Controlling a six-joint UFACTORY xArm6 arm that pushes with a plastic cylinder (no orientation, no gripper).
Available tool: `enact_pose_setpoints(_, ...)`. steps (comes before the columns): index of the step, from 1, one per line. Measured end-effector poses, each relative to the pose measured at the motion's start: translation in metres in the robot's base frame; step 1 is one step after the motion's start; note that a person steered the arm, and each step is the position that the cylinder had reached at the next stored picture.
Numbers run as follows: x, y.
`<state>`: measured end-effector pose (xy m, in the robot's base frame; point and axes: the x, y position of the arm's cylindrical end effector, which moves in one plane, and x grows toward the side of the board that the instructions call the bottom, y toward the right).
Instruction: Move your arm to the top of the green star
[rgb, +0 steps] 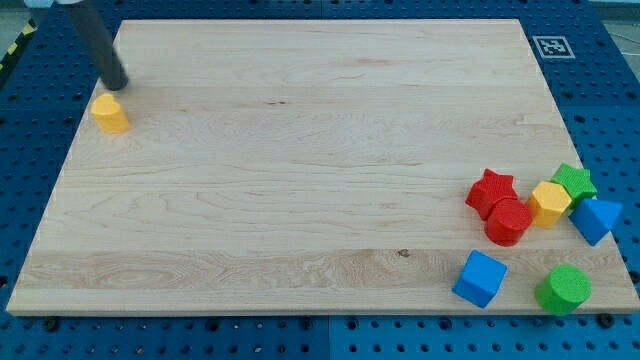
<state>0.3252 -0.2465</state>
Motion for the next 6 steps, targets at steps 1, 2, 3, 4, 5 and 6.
enact_pose_setpoints(1, 0.017, 0.077)
enact_pose_setpoints(2, 0.030, 0.164)
enact_pose_setpoints(3, 0.037, 0.262)
enact_pose_setpoints(4, 0.056, 0.357)
enact_pose_setpoints(5, 0.072, 0.448)
enact_pose_setpoints(6, 0.095, 0.533)
